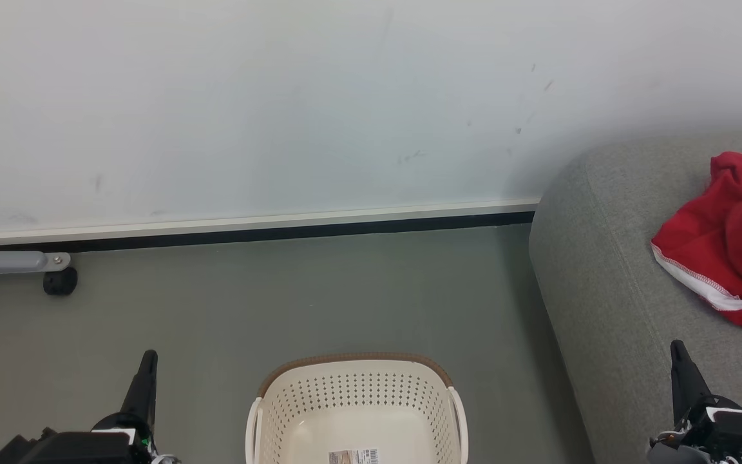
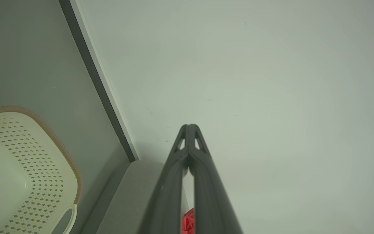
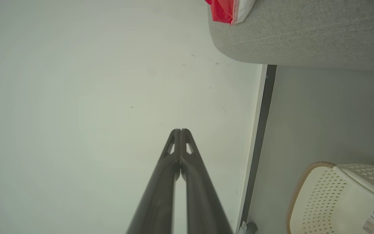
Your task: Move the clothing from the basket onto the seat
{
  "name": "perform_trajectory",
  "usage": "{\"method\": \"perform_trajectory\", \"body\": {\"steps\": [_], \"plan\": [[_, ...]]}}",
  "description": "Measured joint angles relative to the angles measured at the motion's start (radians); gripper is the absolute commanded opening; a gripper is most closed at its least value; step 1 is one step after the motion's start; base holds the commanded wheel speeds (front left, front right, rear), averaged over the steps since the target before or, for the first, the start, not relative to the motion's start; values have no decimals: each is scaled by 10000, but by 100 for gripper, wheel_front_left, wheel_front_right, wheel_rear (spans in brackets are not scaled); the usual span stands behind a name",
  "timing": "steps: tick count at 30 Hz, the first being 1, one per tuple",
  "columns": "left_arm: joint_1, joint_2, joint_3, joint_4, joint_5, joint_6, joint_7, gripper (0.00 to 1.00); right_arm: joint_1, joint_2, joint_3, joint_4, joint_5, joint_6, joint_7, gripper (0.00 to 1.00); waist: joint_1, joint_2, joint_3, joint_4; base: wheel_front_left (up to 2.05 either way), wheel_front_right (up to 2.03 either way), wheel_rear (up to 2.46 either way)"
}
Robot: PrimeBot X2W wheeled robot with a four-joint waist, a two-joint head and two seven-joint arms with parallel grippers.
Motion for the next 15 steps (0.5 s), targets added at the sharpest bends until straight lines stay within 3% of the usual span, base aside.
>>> {"method": "perform_trajectory", "body": {"steps": [15], "plan": [[0, -2, 0, 6, 0, 0, 0, 0, 2, 0, 0, -15, 2, 0, 0, 0, 0, 0, 0, 0, 0, 0, 0]]}}
